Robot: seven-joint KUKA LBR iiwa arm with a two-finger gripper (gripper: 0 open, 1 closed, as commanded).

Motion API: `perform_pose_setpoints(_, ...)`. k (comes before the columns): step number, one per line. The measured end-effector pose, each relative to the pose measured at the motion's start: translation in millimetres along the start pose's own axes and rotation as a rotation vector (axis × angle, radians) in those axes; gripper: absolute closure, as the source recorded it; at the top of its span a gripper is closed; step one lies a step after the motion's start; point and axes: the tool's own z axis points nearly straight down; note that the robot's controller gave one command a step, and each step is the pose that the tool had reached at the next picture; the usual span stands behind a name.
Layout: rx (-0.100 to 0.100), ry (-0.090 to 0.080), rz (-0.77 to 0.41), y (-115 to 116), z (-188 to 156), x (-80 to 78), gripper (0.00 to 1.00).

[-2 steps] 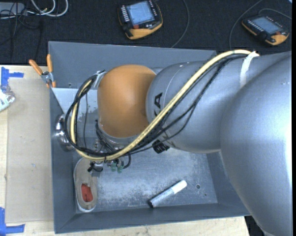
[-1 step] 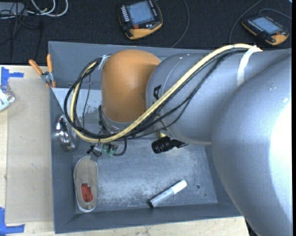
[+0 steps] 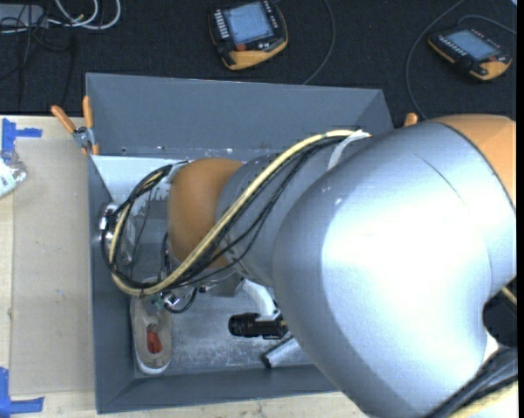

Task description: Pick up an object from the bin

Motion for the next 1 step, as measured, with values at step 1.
perform_pose_setpoints(1,-0.013,0.004,-0.243,-14.3,-1.1,-29.5,1.00)
